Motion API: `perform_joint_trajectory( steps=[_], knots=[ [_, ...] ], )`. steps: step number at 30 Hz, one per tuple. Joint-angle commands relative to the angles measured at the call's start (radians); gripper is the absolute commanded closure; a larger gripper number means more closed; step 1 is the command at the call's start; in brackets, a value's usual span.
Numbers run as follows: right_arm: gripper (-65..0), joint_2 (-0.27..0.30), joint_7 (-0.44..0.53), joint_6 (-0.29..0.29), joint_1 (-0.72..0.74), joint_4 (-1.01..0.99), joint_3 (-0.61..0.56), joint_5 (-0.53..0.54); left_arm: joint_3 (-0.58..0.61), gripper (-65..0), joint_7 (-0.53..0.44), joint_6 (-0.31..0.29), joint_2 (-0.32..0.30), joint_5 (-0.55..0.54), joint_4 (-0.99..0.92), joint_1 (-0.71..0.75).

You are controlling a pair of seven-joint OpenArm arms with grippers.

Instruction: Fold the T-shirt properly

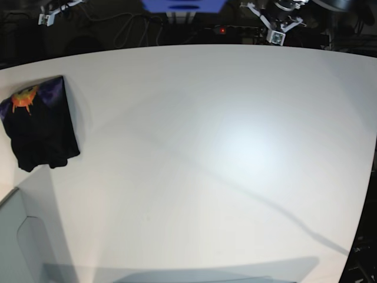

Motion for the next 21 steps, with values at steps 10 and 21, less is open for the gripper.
perform_joint_trajectory(
  steps=[10, 21],
  knots=[
    [0.0, 0.013, 0.401, 0.005, -0.016, -0.252, -0.005, 0.002, 0.004, -3.8, -0.326, 0.001, -0.011, 0.013, -0.151, 0.071],
    [0.0, 0.107, 0.543, 0.005, 0.128, -0.635, -0.199, 0.002, 0.031, -3.8, -0.507, 0.003, -0.035, 0.014, -0.708, -0.138]
  ],
)
